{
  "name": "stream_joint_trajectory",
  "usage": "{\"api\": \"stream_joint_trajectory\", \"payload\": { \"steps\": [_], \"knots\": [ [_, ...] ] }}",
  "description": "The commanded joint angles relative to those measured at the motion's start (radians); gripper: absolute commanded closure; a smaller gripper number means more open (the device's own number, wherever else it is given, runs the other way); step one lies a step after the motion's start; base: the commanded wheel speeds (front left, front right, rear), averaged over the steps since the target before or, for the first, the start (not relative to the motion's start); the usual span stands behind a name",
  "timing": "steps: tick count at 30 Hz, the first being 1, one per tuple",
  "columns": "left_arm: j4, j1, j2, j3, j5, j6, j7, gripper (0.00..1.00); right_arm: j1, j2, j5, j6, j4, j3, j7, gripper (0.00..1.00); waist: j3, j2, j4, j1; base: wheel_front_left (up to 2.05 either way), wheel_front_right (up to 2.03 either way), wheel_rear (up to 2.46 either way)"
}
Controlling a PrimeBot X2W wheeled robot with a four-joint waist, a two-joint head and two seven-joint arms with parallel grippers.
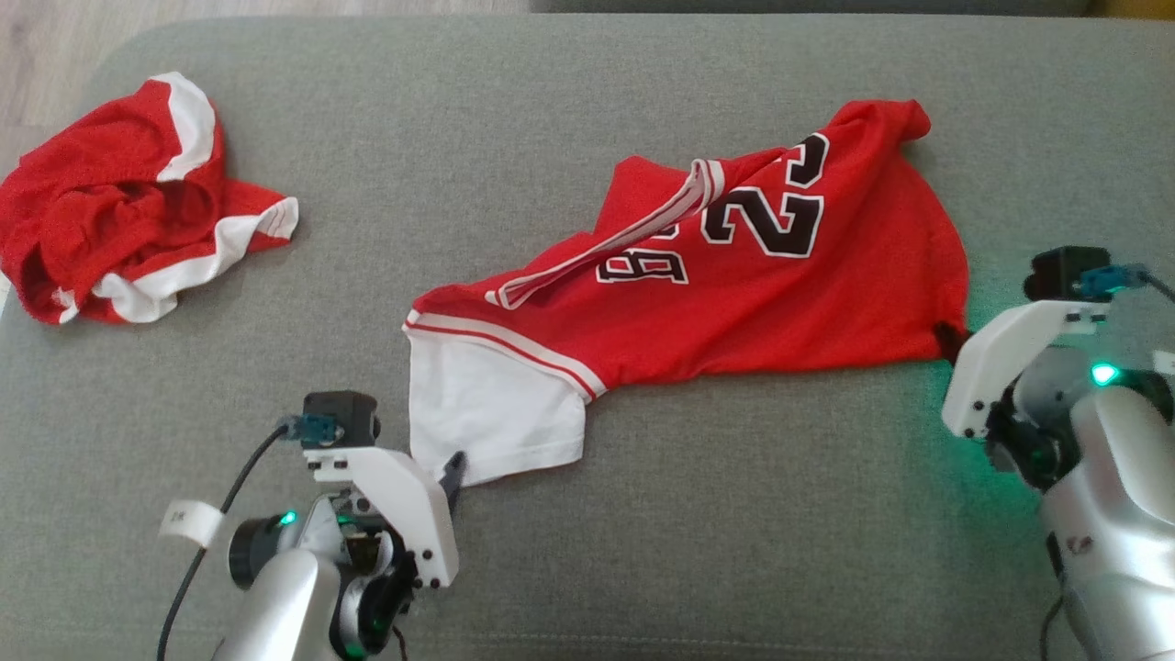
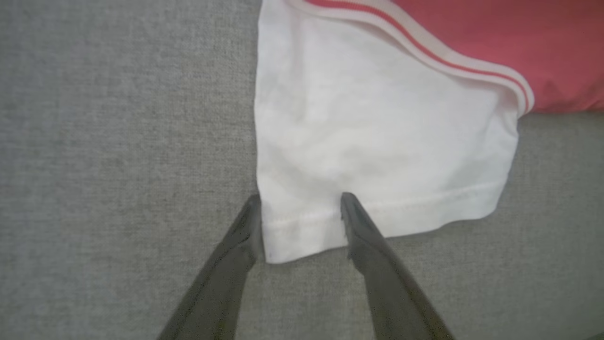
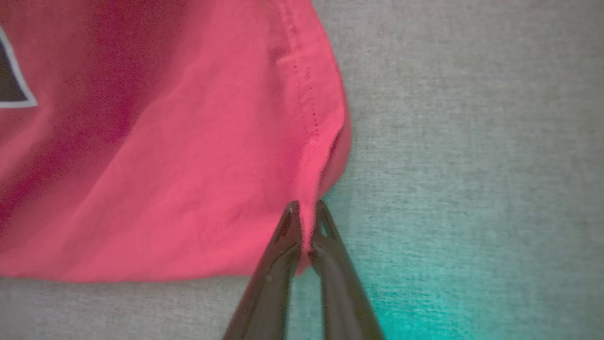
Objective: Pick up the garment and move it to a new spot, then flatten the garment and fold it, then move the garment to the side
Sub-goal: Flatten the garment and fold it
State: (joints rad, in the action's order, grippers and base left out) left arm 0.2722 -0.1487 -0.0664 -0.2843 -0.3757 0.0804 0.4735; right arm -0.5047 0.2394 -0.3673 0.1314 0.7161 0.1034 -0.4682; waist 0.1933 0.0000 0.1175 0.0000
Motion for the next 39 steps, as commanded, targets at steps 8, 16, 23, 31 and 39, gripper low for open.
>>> {"api": "stream_joint_trajectory", "payload": {
  "steps": [8, 16, 23, 31, 39],
  "knots": [
    [-0.036, -0.012, -0.029, 0.039, -0.010, 0.018, -0.035, 1.00, -0.019, 0.001, -0.016, -0.001, -0.006, 0.042, 0.169, 1.00, -0.031, 0.0000, -0.006, 0.0000, 0.00, 0.00, 0.00],
    [-0.179, 0.009, -0.075, 0.077, -0.030, 0.009, -0.059, 1.00, -0.024, -0.006, -0.092, -0.001, -0.076, 0.047, 0.308, 1.00, -0.083, 0.0000, -0.021, 0.0000, 0.00, 0.00, 0.00],
    [-0.290, -0.087, -0.131, 0.089, -0.022, -0.045, -0.090, 1.00, -0.040, 0.012, -0.210, -0.001, -0.206, 0.072, 0.305, 1.00, -0.055, 0.0000, -0.037, 0.0000, 0.00, 0.00, 0.00],
    [-0.136, -0.495, -0.123, 0.104, -0.050, -0.122, -0.122, 1.00, -0.249, 0.070, -0.376, -0.001, -0.280, 0.087, 0.270, 1.00, 0.107, 0.0000, -0.042, 0.0000, 0.00, 0.00, 0.00],
    [0.221, -1.004, -0.105, 0.126, -0.044, -0.154, -0.205, 1.00, -0.591, 0.101, -0.527, -0.001, -0.140, 0.114, 0.216, 1.00, 0.243, 0.0000, -0.049, 0.0000, 0.00, 0.00, 0.00]
  ]
}}
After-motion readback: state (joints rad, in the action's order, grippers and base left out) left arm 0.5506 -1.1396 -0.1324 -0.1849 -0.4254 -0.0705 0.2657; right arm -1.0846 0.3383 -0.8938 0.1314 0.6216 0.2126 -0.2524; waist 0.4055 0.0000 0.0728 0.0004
